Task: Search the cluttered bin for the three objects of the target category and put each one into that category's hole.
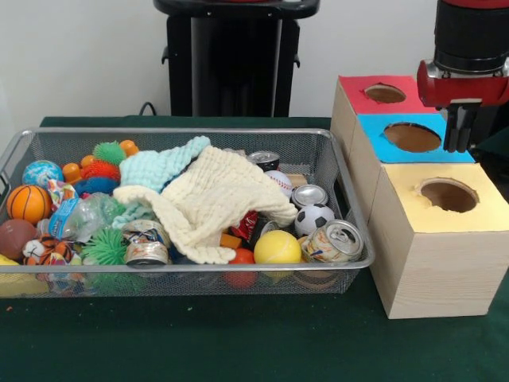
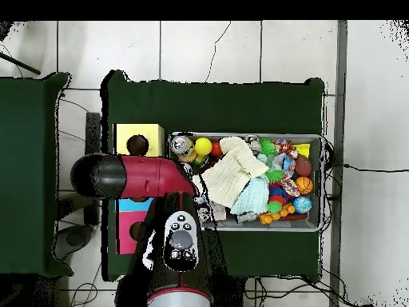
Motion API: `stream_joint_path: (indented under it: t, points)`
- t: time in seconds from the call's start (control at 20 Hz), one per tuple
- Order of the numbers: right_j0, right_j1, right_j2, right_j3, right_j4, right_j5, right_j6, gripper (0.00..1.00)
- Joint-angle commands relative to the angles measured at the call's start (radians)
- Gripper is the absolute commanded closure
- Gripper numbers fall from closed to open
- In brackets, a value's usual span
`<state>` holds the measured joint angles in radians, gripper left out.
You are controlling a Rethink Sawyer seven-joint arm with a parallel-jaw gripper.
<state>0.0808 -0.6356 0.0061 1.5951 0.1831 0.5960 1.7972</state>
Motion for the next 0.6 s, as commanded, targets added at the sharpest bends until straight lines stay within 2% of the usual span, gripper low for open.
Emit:
stream_joint_path:
  t: [0.05, 0.15, 0.3, 0.35, 0.45, 0.5, 0.6]
  points:
    - [0.0, 0.031, 0.025, 0.001, 0.036, 0.132, 0.201, 1.0]
    - [-0.003, 0.032, 0.03, 0.011, 0.04, 0.119, 0.2, 1.0]
    - [0.0, 0.002, 0.024, 0.024, 0.048, 0.152, 0.208, 1.0]
    - [-0.001, -0.02, 0.024, 0.032, 0.054, 0.182, 0.209, 1.0]
    - [0.006, -0.07, 0.003, -0.001, 0.042, 0.308, 0.213, 1.0]
    - [0.006, -0.067, -0.002, -0.019, 0.029, 0.322, 0.2, 1.0]
    - [-0.01, -0.032, 0.002, -0.039, 0.021, 0.264, 0.179, 1.0]
